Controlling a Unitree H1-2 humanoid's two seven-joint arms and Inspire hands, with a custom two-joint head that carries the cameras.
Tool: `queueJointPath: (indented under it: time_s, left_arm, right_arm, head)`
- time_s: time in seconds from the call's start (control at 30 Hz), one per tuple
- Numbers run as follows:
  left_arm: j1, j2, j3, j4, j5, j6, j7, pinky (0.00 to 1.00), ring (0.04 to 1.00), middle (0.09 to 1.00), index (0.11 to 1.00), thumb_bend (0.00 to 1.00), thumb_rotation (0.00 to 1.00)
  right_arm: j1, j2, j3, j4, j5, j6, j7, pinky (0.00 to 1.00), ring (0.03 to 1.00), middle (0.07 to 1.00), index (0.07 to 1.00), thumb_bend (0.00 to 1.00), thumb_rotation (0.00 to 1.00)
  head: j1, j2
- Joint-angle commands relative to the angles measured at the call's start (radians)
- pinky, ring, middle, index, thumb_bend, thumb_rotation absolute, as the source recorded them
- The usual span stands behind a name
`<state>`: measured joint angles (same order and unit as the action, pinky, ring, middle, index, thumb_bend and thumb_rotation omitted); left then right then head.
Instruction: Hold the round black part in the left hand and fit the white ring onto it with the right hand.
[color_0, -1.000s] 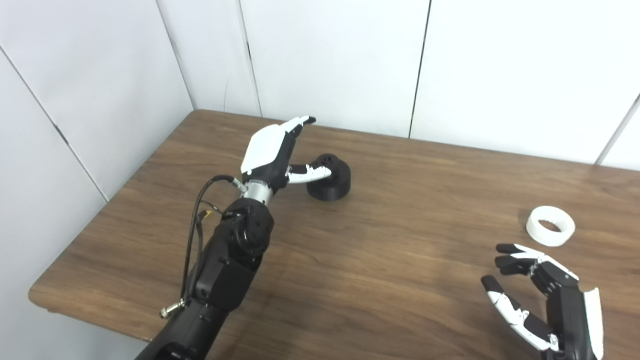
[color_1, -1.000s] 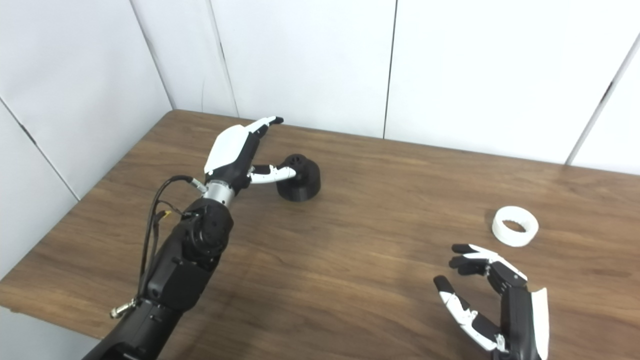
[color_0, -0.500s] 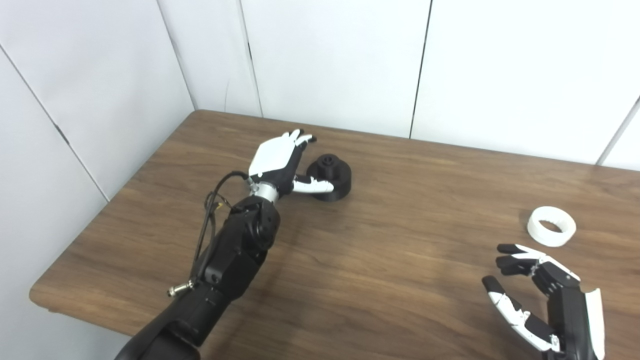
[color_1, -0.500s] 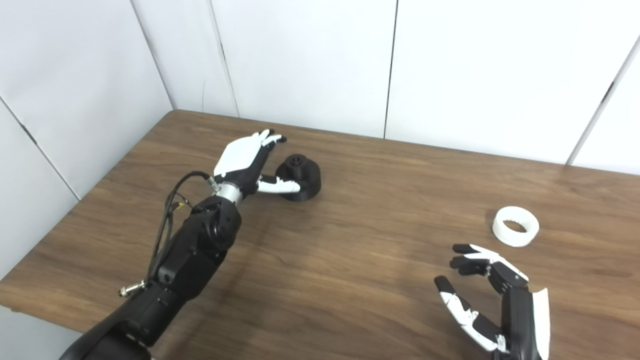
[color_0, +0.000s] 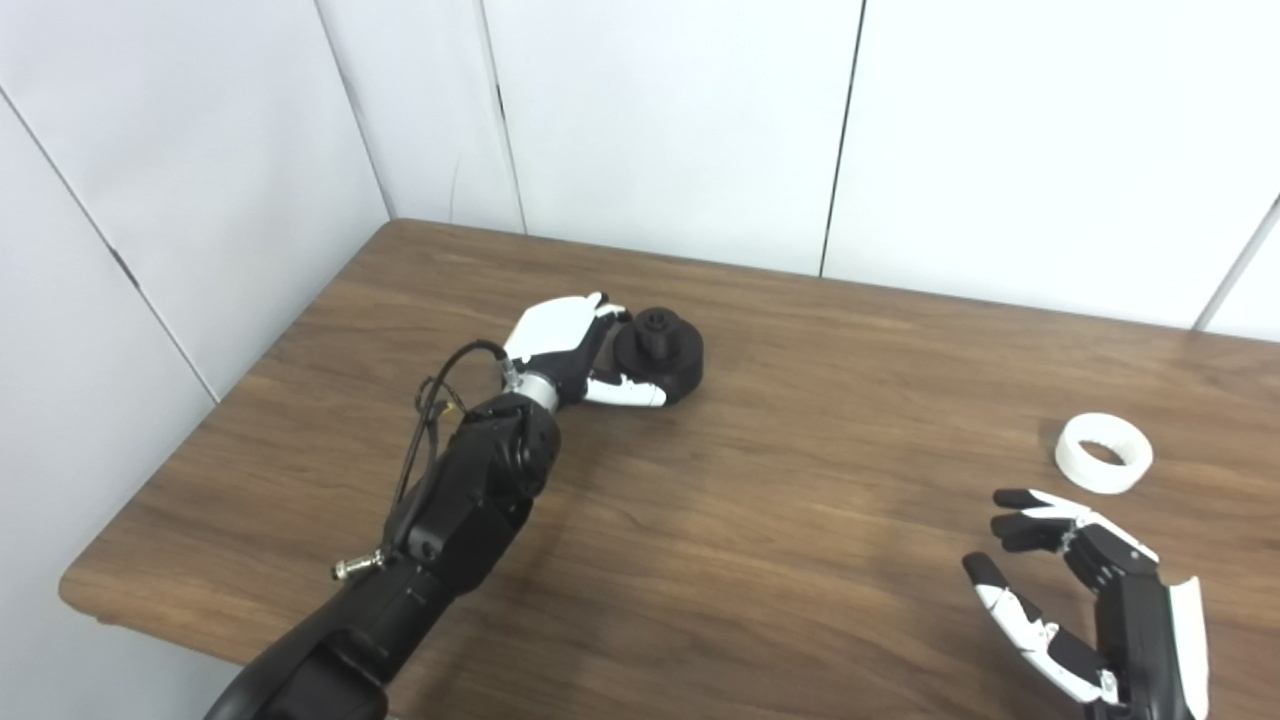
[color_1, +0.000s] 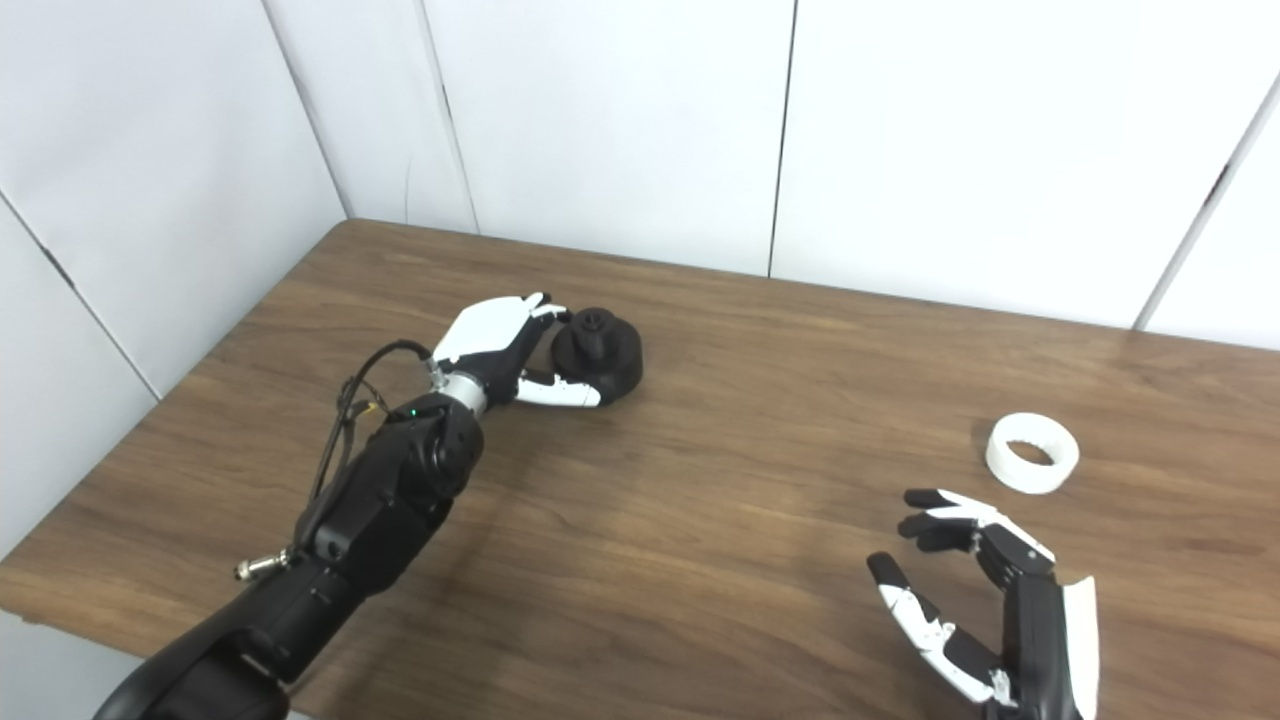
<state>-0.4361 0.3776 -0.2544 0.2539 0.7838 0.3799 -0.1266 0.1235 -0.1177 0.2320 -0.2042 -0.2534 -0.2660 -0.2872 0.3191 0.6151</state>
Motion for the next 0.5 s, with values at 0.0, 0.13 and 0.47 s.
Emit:
queueJointPath:
  time_s: [0.0, 0.13, 0.47]
  left_arm:
    - [-0.052, 0.022, 0.005, 0.001, 0.003, 0.001, 0.013, 0.99, 1.000, 1.000, 0.852, 1.00, 0.66]
    - [-0.055, 0.017, 0.000, 0.016, -0.001, -0.002, 0.017, 0.97, 1.000, 1.000, 0.849, 1.00, 0.65]
    - [-0.053, -0.022, 0.014, 0.059, -0.055, -0.041, 0.070, 0.96, 1.000, 1.000, 0.843, 1.00, 0.59]
  right_arm:
    - [0.045, 0.074, -0.022, 0.016, -0.007, -0.006, -0.010, 0.51, 0.584, 0.650, 0.499, 0.50, 0.17]
    - [0.047, 0.075, -0.022, 0.010, -0.010, 0.001, -0.010, 0.52, 0.584, 0.650, 0.499, 0.50, 0.17]
    - [0.054, 0.080, -0.021, -0.009, -0.017, 0.020, -0.011, 0.52, 0.589, 0.655, 0.499, 0.50, 0.17]
  head:
    - [-0.001, 0.002]
    - [-0.003, 0.003]
    - [-0.007, 0.010]
